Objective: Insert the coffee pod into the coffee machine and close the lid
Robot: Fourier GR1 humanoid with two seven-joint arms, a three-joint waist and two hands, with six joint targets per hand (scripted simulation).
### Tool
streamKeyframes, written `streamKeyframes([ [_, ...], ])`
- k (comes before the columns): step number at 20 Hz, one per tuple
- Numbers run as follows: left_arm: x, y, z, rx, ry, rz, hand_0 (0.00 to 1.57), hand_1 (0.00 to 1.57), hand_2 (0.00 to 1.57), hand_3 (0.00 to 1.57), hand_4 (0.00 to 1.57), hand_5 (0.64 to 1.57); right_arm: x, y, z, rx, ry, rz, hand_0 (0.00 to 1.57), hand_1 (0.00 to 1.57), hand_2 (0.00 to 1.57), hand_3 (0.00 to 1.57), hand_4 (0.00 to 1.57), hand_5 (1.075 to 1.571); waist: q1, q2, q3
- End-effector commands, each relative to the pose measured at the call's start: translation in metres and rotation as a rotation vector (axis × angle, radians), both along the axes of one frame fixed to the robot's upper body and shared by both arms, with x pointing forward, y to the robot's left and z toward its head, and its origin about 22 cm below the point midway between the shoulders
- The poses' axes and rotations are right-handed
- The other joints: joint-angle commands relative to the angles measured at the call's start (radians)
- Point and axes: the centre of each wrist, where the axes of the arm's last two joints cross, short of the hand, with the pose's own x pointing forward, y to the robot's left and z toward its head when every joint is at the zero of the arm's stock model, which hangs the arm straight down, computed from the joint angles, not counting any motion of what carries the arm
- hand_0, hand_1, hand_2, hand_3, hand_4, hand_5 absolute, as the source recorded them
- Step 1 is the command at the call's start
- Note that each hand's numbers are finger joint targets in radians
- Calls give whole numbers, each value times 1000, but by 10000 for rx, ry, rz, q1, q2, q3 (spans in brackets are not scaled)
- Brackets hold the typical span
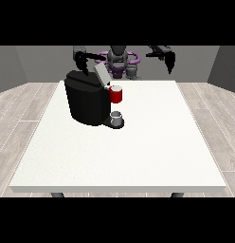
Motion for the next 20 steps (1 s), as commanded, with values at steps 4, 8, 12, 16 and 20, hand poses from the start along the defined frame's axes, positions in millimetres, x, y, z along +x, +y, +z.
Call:
streamKeyframes([
  [4,-14,16,6,245,-149,145,0,0,0,0,0,1571,18,7,14,-514,-211,490,0,0,0,0,0,1571,-130,350,-2],
  [8,-7,12,16,73,-606,607,0,0,0,0,0,1571,20,30,2,-746,-322,787,0,0,0,0,0,1571,-301,712,-2],
  [12,-23,1,11,-74,-803,135,0,0,0,0,0,1571,36,3,23,-680,-353,218,0,0,0,0,40,1571,90,722,-2],
  [16,-13,13,22,230,-472,563,0,0,0,0,0,1571,34,48,16,-614,-184,931,0,0,0,0,0,1571,-266,669,-3],
  [20,-14,16,23,248,-764,544,0,0,0,0,0,1571,38,35,14,-803,-582,829,0,0,0,0,0,1571,-144,1043,-2],
])
